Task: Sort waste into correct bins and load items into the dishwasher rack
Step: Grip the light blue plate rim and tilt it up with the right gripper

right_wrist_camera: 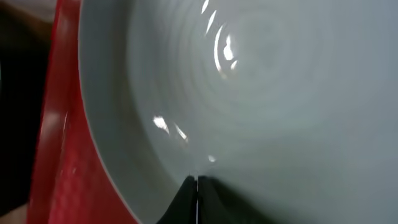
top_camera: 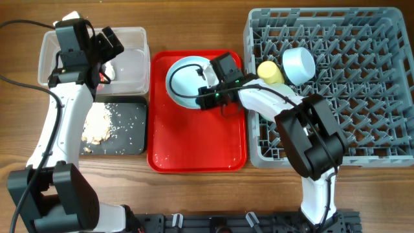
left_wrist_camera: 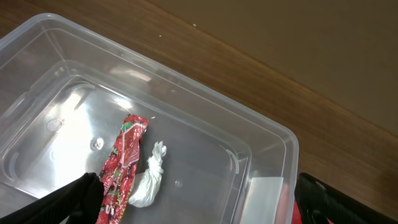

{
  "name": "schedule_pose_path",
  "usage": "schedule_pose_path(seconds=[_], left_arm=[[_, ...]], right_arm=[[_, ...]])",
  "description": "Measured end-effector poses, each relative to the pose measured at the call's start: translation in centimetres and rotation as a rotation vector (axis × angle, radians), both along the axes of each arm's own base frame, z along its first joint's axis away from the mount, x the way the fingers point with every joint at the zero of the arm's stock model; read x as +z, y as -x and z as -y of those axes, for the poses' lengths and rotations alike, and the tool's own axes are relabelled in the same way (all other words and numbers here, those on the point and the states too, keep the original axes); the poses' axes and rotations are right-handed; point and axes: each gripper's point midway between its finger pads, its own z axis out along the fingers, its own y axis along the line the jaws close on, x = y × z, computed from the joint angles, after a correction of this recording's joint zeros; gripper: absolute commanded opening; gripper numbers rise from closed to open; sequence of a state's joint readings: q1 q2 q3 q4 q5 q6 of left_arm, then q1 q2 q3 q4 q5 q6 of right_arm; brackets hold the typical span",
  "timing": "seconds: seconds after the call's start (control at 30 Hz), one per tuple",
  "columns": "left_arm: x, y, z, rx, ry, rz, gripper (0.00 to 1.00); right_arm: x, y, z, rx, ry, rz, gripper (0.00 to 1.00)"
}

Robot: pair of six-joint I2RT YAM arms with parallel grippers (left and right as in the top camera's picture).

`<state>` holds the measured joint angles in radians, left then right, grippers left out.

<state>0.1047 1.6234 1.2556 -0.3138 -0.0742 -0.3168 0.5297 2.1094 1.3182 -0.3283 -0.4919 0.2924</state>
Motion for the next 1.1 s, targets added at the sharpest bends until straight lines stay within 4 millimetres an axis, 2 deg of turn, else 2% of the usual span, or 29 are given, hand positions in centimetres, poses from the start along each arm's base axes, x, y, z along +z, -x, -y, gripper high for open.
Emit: schedule_pose_path(seconds=[0.17, 0.3, 0.37, 0.43, 0.47, 0.53, 0.57, 0.6, 0.63, 0.7, 0.8, 1.1], left_arm=[[0.0, 0.0, 0.0, 0.0, 0.0, 0.0, 1.0], [0.0, 0.0, 0.0, 0.0, 0.0, 0.0, 1.0], [0.0, 0.0, 0.0, 0.0, 0.0, 0.0, 1.0], [0.0, 0.0, 0.0, 0.0, 0.0, 0.0, 1.0], [0.0, 0.0, 0.0, 0.0, 0.0, 0.0, 1.0], [0.0, 0.0, 0.0, 0.0, 0.0, 0.0, 1.0], [0.0, 0.0, 0.0, 0.0, 0.0, 0.0, 1.0], [0.0, 0.0, 0.0, 0.0, 0.0, 0.0, 1.0], [0.0, 0.0, 0.0, 0.0, 0.0, 0.0, 1.0], [0.0, 0.0, 0.0, 0.0, 0.0, 0.0, 1.0], [0.0, 0.0, 0.0, 0.0, 0.0, 0.0, 1.0], [0.0, 0.0, 0.0, 0.0, 0.0, 0.0, 1.0]], right_arm=[[-0.3, 5.3, -0.2, 0.029, 0.004, -0.25, 0.04], [-0.3, 7.6, -1.8, 0.086, 0.009, -0.28, 0.06], [-0.1, 8.4, -1.4, 0.087, 0.031, -0.306, 0.14], [0.8, 8.0, -1.1, 0.088, 0.053, -0.264, 0.2], [2.2, 7.1, -0.8, 0.095, 0.063, -0.188, 0.26], [6.1, 4.5, 0.0, 0.079, 0.106, 0.023, 0.3], [7.4, 3.4, 0.3, 0.067, 0.122, 0.098, 0.31], [7.9, 2.4, 1.0, 0.053, 0.167, 0.164, 0.32], [10.1, 0.5, 1.4, 0.026, 0.191, 0.282, 0.32], [9.8, -0.2, 2.4, 0.008, 0.254, 0.319, 0.32], [9.8, -0.6, 2.8, 0.002, 0.282, 0.343, 0.33], [10.0, -1.1, 2.8, -0.003, 0.286, 0.367, 0.36]])
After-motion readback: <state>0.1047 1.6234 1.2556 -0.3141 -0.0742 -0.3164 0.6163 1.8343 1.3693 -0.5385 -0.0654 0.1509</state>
